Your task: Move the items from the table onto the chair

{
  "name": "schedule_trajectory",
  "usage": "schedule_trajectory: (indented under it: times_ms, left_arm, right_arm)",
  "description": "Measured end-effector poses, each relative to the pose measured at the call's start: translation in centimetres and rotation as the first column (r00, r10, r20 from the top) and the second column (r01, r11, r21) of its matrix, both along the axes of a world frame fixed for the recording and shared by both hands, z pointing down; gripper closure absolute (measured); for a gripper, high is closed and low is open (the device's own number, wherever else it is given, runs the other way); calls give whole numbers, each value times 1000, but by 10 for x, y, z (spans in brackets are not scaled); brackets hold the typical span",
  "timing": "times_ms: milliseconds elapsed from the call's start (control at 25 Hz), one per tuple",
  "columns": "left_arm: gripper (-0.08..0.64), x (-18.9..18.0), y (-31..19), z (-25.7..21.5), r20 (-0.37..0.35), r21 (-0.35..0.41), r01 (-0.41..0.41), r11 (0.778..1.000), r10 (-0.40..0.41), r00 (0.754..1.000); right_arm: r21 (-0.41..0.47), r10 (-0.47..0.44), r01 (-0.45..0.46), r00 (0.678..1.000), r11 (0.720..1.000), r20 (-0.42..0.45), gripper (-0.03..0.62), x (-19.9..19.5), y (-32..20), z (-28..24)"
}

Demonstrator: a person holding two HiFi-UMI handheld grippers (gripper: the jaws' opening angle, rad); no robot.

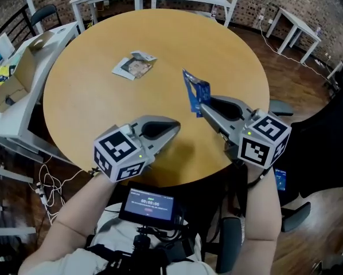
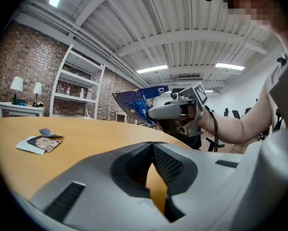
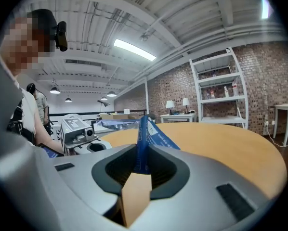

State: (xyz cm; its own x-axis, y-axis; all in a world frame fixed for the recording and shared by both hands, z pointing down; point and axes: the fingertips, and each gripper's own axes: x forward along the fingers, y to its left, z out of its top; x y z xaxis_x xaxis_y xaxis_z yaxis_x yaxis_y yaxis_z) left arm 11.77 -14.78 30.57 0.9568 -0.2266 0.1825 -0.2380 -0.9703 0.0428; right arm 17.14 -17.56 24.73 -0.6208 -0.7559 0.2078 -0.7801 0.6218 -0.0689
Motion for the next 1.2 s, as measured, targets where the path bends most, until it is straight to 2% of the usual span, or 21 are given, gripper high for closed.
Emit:
schedule_trajectory:
  times_ms: [360,920,1040,1200]
  left_arm:
    - [554,54,26,-3,-14,3,-107,994,107,994]
    - [554,127,68,-3,-10,-3,-216,976,216,976]
    - [554,139,76,-5,-16,-3,-237,972,237,971]
    - [554,149,83,-7,-16,-2,-247,969,247,969]
  right_arm:
    - [29,147,-147,989,989,18,511,70,47,-4]
    - [41,330,-334,940,942,89,511,144,112,8]
    - [48,374,-380,922,924,101,511,163,127,10]
    - [34,480,-487,869,873,116,511,211,152,20]
